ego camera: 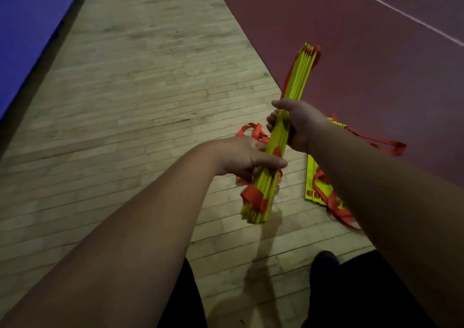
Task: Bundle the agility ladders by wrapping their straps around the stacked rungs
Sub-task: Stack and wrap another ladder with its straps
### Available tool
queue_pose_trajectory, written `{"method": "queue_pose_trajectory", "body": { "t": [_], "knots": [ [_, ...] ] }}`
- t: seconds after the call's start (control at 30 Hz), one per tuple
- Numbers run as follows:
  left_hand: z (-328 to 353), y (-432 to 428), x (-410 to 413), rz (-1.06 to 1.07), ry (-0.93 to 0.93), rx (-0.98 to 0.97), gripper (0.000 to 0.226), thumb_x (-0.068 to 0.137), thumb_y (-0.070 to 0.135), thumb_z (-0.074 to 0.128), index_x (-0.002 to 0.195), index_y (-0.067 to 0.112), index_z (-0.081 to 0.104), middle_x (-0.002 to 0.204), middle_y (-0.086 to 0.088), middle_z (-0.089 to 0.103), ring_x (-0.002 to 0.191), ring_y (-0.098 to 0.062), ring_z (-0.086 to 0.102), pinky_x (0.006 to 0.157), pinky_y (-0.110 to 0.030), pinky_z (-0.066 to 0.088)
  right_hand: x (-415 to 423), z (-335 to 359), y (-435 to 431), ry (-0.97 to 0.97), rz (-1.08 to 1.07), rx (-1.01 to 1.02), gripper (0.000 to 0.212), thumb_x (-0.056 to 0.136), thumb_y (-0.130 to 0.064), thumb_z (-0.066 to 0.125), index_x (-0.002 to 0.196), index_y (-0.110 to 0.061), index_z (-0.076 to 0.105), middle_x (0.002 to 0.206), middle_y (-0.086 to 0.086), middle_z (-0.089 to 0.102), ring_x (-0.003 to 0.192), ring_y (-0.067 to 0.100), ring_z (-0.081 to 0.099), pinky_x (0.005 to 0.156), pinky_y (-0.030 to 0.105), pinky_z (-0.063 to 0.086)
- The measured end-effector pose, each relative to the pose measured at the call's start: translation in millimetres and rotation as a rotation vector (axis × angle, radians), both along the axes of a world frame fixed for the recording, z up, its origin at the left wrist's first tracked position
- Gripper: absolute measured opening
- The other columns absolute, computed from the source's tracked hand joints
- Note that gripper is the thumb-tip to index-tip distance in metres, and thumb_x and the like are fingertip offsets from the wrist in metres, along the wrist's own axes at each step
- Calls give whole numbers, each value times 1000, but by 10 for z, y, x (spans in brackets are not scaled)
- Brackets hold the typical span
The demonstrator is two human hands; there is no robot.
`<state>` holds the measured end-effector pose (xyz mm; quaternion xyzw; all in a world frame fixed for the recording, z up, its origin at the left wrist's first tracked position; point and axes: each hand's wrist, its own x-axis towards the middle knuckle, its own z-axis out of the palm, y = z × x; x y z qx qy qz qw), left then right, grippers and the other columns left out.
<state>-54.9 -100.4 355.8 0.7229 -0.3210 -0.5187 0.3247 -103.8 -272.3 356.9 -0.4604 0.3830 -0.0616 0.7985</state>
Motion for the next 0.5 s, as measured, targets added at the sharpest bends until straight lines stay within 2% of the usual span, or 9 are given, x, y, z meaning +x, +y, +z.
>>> {"method": "queue_pose_trajectory", "body": {
  "t": [0.1,0.17,0.23,0.3,0.4,0.43,0.5],
  "knots": [
    [96,2,8,109,27,-62,50,92,45,84,126,10,74,118,-22,78,103,-32,78,106,-47,57,-107,46,54,12,58,-87,21,99,-19,73,110,-5,64,91,7,69,82,24,71,69,36,63],
    [149,12,-19,127,23,-76,53,89,49,85,124,11,75,114,-17,81,106,-32,79,107,-51,58,-136,82,83,49,49,-182,17,98,-16,72,107,-3,65,95,10,73,83,26,73,72,39,64],
    [201,46,-55,131,14,-100,58,91,56,81,125,9,74,109,-11,82,102,-30,80,102,-48,60,-142,144,96,74,4,-202,15,99,-13,67,108,-1,64,94,13,70,74,26,74,72,41,64],
    [276,121,-88,86,36,-90,69,95,68,68,131,10,70,110,-5,83,100,-24,79,97,-46,62,-158,215,59,76,-65,-146,20,100,-9,61,119,-2,62,98,14,65,63,23,72,65,42,66],
    [368,282,-93,-11,10,-7,91,83,86,56,133,11,68,114,-12,81,103,-30,79,101,-53,63,-217,187,-84,49,-133,-7,27,100,-7,56,127,-3,59,95,9,56,50,17,68,59,42,64],
    [398,325,-94,-32,-22,14,90,83,84,55,131,10,69,110,-13,81,98,-30,79,98,-48,64,-249,152,-117,49,-145,42,24,99,-8,55,123,-4,58,90,8,55,49,17,66,58,41,63],
    [434,395,-92,-82,-101,38,76,91,76,50,124,10,70,92,0,77,78,-16,71,80,-32,61,-296,60,-153,61,-171,106,12,96,-7,53,108,-7,56,76,5,51,45,17,58,54,34,58]
  ]
}}
